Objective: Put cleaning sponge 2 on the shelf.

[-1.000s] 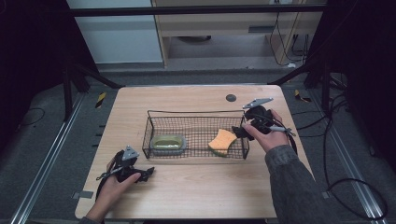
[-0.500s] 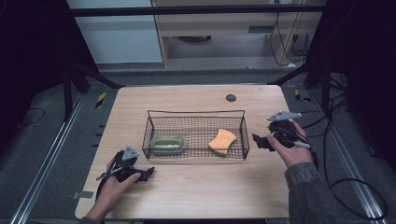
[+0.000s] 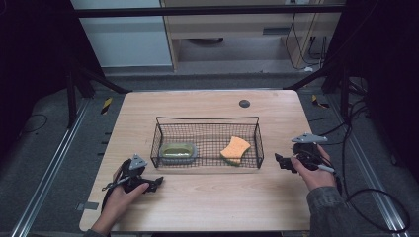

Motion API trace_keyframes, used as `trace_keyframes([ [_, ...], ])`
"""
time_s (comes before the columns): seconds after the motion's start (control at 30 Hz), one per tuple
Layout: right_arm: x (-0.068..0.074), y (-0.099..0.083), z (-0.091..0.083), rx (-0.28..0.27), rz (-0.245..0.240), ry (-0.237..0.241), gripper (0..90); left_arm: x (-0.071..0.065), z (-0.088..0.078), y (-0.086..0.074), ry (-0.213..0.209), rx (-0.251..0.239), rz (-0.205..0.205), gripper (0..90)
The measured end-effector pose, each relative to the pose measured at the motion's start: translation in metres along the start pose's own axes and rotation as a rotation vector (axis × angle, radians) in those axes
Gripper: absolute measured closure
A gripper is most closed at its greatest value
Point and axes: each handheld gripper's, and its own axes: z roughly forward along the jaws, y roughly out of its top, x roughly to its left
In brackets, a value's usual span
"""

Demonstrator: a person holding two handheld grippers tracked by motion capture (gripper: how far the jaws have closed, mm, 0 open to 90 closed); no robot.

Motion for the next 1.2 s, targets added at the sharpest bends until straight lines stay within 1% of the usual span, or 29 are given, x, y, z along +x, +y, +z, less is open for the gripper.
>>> trace_keyframes([
  [0.07, -0.001, -0.008, 0.008, 0.011, 0.008, 0.002, 15.0, 0.000, 0.000, 0.000, 0.000, 0.000, 0.000, 0.0],
  [0.1, -0.001, -0.008, 0.008, 0.011, 0.008, 0.002, 15.0, 0.000, 0.000, 0.000, 0.000, 0.000, 0.000, 0.0],
  [0.17, 0.000, -0.012, 0.015, 0.023, 0.020, 0.011, 15.0, 0.000, 0.000, 0.000, 0.000, 0.000, 0.000, 0.0],
  [0.33, 0.002, -0.021, 0.029, 0.048, 0.029, 0.018, 14.9, 0.000, 0.000, 0.000, 0.000, 0.000, 0.000, 0.0],
  [0.4, 0.000, -0.023, 0.036, 0.051, 0.038, 0.009, 14.7, 0.000, 0.000, 0.000, 0.000, 0.000, 0.000, 0.0],
  [0.47, -0.002, -0.024, 0.041, 0.054, 0.058, 0.001, 14.4, 0.000, 0.000, 0.000, 0.000, 0.000, 0.000, 0.0],
  [0.53, -0.008, -0.026, 0.049, 0.048, 0.089, -0.015, 13.9, 0.000, 0.000, 0.000, 0.000, 0.000, 0.000, 0.0],
  [0.57, -0.008, -0.026, 0.049, 0.048, 0.089, -0.015, 13.9, 0.000, 0.000, 0.000, 0.000, 0.000, 0.000, 0.0],
  [0.6, -0.009, -0.027, 0.051, 0.048, 0.103, -0.019, 13.6, 0.000, 0.000, 0.000, 0.000, 0.000, 0.000, 0.0],
  [0.7, -0.013, -0.027, 0.056, 0.045, 0.125, -0.037, 13.1, 0.000, 0.000, 0.000, 0.000, 0.000, 0.000, 0.0],
  [0.77, -0.015, -0.027, 0.059, 0.040, 0.149, -0.039, 12.2, 0.000, 0.000, 0.000, 0.000, 0.000, 0.000, 0.0],
  [0.83, -0.017, -0.028, 0.062, 0.039, 0.160, -0.048, 11.6, 0.000, 0.000, 0.000, 0.000, 0.000, 0.000, 0.0],
  [0.87, -0.018, -0.030, 0.064, 0.039, 0.176, -0.051, 11.1, 0.000, 0.000, 0.000, -0.001, 0.000, 0.000, 0.0],
  [0.9, -0.018, -0.030, 0.064, 0.039, 0.176, -0.051, 11.1, 0.000, 0.000, 0.000, 0.000, 0.000, 0.000, 0.0],
  [1.0, -0.019, -0.032, 0.068, 0.029, 0.207, -0.062, 11.0, 0.000, 0.000, 0.000, -0.001, 0.000, 0.000, 0.0],
  [1.1, -0.018, -0.037, 0.072, 0.016, 0.226, -0.077, 10.6, 0.000, 0.000, 0.000, -0.001, 0.000, 0.000, 0.0],
  [1.13, -0.018, -0.040, 0.074, -0.003, 0.213, -0.100, 10.4, 0.000, 0.000, 0.000, -0.001, 0.000, 0.000, 0.0],
  [1.2, -0.018, -0.040, 0.074, -0.006, 0.208, -0.098, 9.5, 0.000, 0.000, 0.000, -0.001, 0.000, 0.000, 0.0],
])
